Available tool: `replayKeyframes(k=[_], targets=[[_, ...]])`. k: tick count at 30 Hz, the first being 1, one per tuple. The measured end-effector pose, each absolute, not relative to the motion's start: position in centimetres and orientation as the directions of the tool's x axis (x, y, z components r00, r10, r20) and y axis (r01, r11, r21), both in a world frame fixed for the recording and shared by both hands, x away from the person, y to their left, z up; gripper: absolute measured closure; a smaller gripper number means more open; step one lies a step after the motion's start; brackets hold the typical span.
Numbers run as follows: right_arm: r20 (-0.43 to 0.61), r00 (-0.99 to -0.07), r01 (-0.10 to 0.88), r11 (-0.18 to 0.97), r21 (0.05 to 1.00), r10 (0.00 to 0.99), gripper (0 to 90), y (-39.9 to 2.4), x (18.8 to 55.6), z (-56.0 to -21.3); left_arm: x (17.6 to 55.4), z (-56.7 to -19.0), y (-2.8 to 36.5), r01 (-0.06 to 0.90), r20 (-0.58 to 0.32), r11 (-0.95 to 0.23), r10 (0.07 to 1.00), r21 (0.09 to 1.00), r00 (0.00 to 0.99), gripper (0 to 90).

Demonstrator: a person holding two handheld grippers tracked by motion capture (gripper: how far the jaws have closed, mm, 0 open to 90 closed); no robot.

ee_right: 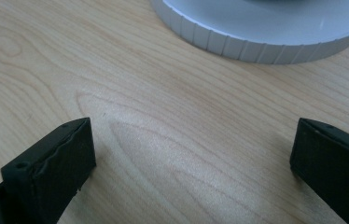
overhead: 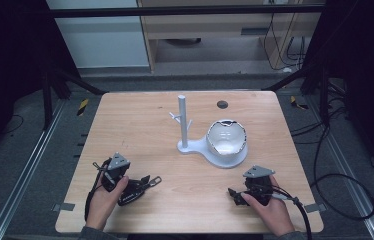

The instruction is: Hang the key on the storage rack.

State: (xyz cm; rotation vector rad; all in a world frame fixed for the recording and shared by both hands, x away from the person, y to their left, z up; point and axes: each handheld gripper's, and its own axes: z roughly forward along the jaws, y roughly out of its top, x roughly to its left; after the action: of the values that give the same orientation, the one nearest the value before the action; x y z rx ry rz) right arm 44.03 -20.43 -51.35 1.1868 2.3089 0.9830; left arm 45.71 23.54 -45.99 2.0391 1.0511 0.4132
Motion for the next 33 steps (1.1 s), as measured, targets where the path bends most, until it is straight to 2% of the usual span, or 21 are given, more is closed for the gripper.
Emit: replayKeyframes(k=[4, 7, 11, 14, 16, 19, 22, 24, 29, 30, 33], targets=[[-0.004, -0.582, 0.561, 0.405, 0.722, 0.813, 0.5, -20.7, 43.9, -51.3, 45.3, -44.9, 22.3, 0.498, -0.037, -0.386, 0.761, 0.776, 0.648, 4.7], [-0.006, -0.574, 0.564, 0.401, 0.722, 0.819, 0.5, -21.2, 43.9, -51.3, 44.9, -44.5, 21.0, 0.481, 0.029, -0.471, 0.737, 0.739, 0.676, 4.3], [-0.003, -0.575, 0.564, 0.399, 0.723, 0.818, 0.9, -21.8, 44.2, -51.3, 45.0, -44.0, 20.7, 0.486, 0.053, -0.525, 0.716, 0.699, 0.697, 5.9], [-0.007, -0.573, 0.562, 0.4, 0.723, 0.819, 1.1, -21.8, 44.2, -51.3, 45.6, -43.3, 20.6, 0.576, -0.018, -0.533, 0.723, 0.62, 0.69, 9.0], [-0.011, -0.564, 0.567, 0.396, 0.722, 0.826, 1.3, -21.8, 44.1, -51.3, 46.0, -42.8, 20.6, 0.601, -0.034, -0.544, 0.724, 0.586, 0.689, 10.5], [-0.008, -0.559, 0.569, 0.391, 0.723, 0.829, 1.2, -21.7, 44.1, -51.3, 46.2, -42.6, 20.3, 0.612, -0.028, -0.584, 0.711, 0.534, 0.703, 10.5], [-0.005, -0.545, 0.579, 0.38, 0.722, 0.839, 1.2, -21.6, 44.0, -51.3, 46.7, -42.6, 19.7, 0.604, 0.042, -0.675, 0.68, 0.424, 0.732, 11.4], [-0.008, -0.541, 0.578, 0.38, 0.722, 0.841, 1.2, -21.6, 43.9, -51.3, 46.8, -42.8, 19.2, 0.603, 0.055, -0.707, 0.664, 0.368, 0.745, 12.9], [-0.01, -0.541, 0.577, 0.38, 0.723, 0.841, 1.0, -21.6, 43.9, -51.3, 48.1, -43.9, 18.5, 0.626, 0.023, -0.738, 0.651, 0.253, 0.758, 18.7], [-0.01, -0.54, 0.577, 0.379, 0.723, 0.841, 0.8, -21.6, 43.9, -51.3, 48.1, -43.9, 18.5, 0.626, 0.023, -0.738, 0.651, 0.253, 0.758, 22.4], [-0.008, -0.541, 0.578, 0.379, 0.723, 0.841, 0.7, -21.6, 43.9, -51.3, 48.6, -44.1, 17.9, 0.616, 0.02, -0.76, 0.633, 0.207, 0.774, 25.2]])
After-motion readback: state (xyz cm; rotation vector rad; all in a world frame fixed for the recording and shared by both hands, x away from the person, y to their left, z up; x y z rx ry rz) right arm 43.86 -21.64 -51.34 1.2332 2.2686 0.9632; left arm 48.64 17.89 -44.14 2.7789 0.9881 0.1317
